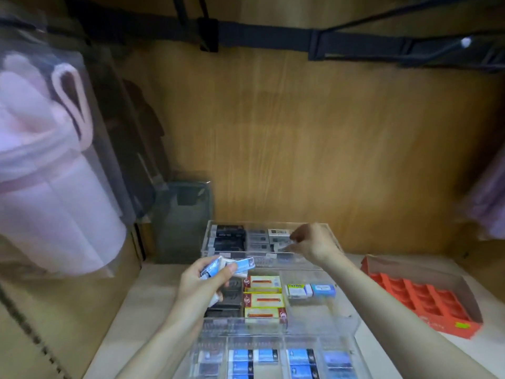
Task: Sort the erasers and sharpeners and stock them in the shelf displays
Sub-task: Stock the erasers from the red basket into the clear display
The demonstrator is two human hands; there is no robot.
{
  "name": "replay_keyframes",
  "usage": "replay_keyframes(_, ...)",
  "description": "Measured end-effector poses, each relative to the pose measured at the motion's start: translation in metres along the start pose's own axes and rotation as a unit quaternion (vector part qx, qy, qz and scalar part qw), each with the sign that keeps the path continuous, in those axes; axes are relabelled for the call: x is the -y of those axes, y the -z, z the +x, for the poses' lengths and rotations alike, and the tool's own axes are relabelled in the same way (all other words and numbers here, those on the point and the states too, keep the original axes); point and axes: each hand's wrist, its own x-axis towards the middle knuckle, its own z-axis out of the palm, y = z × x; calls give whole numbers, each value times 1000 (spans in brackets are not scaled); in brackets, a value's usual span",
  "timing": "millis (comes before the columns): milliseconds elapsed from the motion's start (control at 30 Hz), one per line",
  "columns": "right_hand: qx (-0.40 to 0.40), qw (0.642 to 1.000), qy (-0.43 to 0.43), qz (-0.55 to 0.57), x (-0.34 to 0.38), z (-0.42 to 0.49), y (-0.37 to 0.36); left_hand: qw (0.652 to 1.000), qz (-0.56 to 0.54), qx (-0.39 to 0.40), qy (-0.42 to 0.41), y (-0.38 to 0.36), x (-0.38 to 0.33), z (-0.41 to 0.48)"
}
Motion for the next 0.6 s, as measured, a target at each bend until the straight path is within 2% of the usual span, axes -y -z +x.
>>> replay_keyframes(67, 28, 998, -35, 50, 0, 7, 0, 1000, -2, 7, 6, 1, 3, 3)
replay_keyframes(167, 62, 994, -71, 57, 3, 13, 1, 1000, -9, 8, 6, 0, 4, 4)
replay_keyframes(367, 93, 986, -129, -49, 9, 24, 0, 1000, -18, 13, 17, 0, 7, 3)
replay_keyframes(500, 112, 984, -141, -13, 5, 29, 0, 999, -24, 12, 25, -1, 5, 0)
replay_keyframes(600, 51, 985, -115, 117, 5, 23, 3, 999, -22, 19, 22, -1, 1, -3)
